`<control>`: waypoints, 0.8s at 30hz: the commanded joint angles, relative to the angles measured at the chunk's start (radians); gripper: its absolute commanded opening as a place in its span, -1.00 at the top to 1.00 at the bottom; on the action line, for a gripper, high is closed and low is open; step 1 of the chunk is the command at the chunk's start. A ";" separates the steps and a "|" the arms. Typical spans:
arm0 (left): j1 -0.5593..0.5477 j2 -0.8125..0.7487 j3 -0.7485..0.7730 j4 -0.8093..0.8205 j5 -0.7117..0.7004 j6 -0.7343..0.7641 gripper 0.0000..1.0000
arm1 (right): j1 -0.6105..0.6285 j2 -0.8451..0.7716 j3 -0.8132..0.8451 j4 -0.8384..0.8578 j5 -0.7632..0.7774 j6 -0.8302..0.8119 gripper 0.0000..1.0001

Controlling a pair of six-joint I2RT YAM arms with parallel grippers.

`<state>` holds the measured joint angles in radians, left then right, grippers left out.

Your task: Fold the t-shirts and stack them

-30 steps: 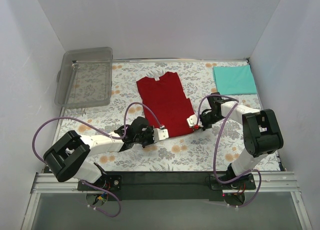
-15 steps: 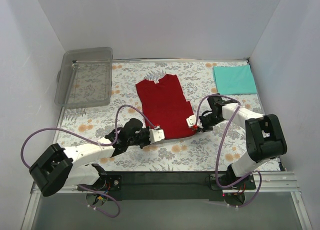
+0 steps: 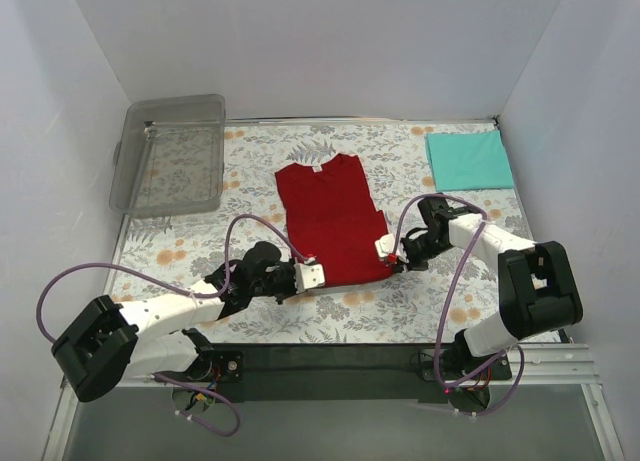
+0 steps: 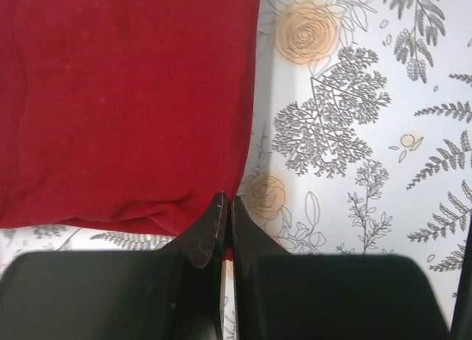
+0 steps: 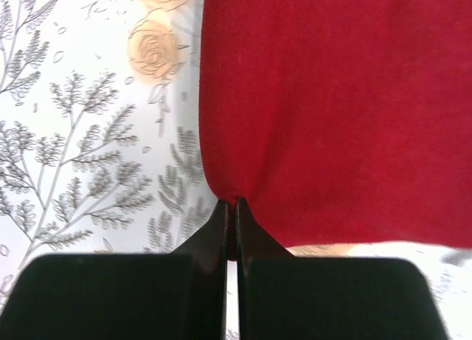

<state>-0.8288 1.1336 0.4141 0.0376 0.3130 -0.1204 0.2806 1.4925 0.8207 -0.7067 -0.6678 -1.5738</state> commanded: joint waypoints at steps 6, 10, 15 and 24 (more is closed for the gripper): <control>-0.006 0.054 0.009 0.004 0.074 -0.041 1.00 | 0.035 -0.001 -0.058 0.041 0.025 0.053 0.65; -0.004 0.058 0.026 -0.007 0.092 -0.067 1.00 | 0.066 -0.037 -0.058 0.049 0.017 0.081 0.03; -0.001 0.020 0.026 0.001 0.098 -0.096 1.00 | 0.114 -0.097 -0.074 0.076 0.016 0.139 -0.13; 0.040 -0.015 0.038 0.012 0.136 -0.159 1.00 | 0.189 -0.090 -0.120 0.148 0.069 0.227 -0.14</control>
<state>-0.8047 1.1492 0.4221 0.0368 0.4080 -0.2493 0.4610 1.3941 0.7166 -0.5934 -0.6140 -1.3907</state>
